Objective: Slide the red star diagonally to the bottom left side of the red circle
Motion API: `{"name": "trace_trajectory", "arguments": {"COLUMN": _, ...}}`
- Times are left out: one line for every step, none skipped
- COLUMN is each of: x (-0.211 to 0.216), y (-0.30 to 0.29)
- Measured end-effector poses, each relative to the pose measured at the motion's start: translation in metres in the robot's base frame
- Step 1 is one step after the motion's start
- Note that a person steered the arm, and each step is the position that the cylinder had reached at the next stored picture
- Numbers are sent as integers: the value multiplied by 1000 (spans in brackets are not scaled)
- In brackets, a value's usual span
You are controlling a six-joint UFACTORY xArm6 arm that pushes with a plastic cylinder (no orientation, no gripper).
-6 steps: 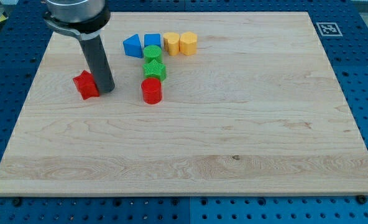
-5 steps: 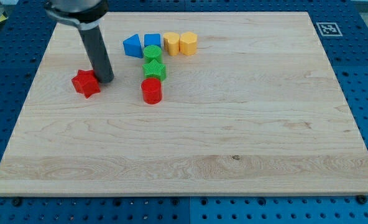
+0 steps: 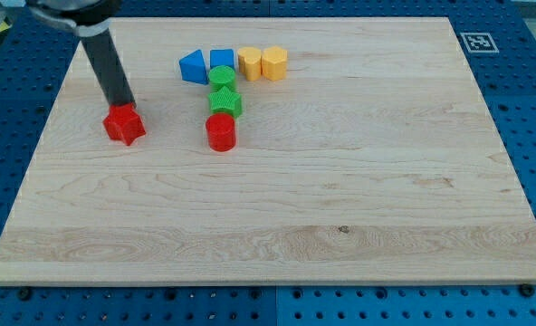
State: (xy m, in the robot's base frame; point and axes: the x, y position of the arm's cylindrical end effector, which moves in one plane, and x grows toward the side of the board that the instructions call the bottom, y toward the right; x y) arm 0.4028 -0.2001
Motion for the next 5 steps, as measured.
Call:
{"name": "trace_trajectory", "arguments": {"x": 26, "y": 0}}
{"name": "trace_trajectory", "arguments": {"x": 57, "y": 0}}
{"name": "trace_trajectory", "arguments": {"x": 77, "y": 0}}
{"name": "trace_trajectory", "arguments": {"x": 92, "y": 1}}
{"name": "trace_trajectory", "arguments": {"x": 104, "y": 28}}
